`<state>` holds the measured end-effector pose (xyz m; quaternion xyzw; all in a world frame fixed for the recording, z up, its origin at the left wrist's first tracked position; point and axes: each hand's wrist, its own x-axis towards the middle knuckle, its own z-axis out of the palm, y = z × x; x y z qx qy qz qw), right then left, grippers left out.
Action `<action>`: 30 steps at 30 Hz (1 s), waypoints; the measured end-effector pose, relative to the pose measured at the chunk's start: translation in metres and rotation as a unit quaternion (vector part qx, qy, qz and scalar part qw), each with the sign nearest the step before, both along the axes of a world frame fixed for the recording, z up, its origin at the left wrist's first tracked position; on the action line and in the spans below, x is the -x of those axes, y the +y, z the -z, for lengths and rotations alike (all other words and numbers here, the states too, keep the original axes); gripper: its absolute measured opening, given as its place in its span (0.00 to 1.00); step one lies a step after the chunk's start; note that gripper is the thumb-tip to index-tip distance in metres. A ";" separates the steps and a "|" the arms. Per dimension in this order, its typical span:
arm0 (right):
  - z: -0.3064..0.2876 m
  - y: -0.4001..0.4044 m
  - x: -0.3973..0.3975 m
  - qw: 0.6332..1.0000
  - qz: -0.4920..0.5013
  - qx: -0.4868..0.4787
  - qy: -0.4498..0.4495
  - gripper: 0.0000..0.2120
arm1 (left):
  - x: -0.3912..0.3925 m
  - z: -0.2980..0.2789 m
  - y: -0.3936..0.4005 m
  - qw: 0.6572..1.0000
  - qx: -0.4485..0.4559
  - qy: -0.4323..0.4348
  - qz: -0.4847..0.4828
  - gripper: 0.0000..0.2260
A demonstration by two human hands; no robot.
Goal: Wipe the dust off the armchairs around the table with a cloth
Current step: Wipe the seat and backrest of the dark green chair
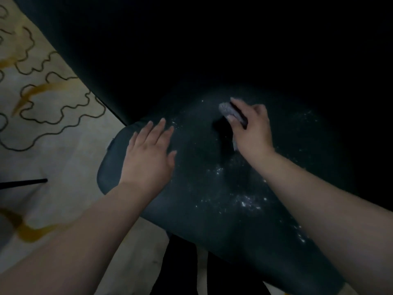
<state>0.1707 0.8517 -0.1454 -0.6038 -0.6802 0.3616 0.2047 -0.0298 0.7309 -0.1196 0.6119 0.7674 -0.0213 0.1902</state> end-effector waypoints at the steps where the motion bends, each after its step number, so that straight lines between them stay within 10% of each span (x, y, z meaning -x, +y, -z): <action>1: 0.009 0.008 0.010 1.000 -0.019 -0.023 -0.010 0.19 | 0.002 0.006 0.002 1.000 -0.006 -0.003 -0.008 0.25; 12: 0.052 -0.019 0.017 0.968 -0.171 -0.167 -0.082 0.25 | 0.009 0.040 0.007 0.996 -0.013 -0.043 -0.078 0.25; 19: 0.052 0.025 0.058 0.983 -0.093 -0.140 -0.073 0.25 | 0.015 0.044 0.015 0.995 -0.009 -0.032 -0.092 0.26; 24: 0.049 -0.019 0.024 0.954 -0.246 -0.160 -0.062 0.22 | 0.017 0.048 0.010 0.993 0.018 -0.026 -0.113 0.28; 30: 0.052 0.028 0.066 0.975 -0.137 -0.153 -0.078 0.24 | 0.017 0.053 -0.001 0.992 0.017 -0.027 -0.122 0.28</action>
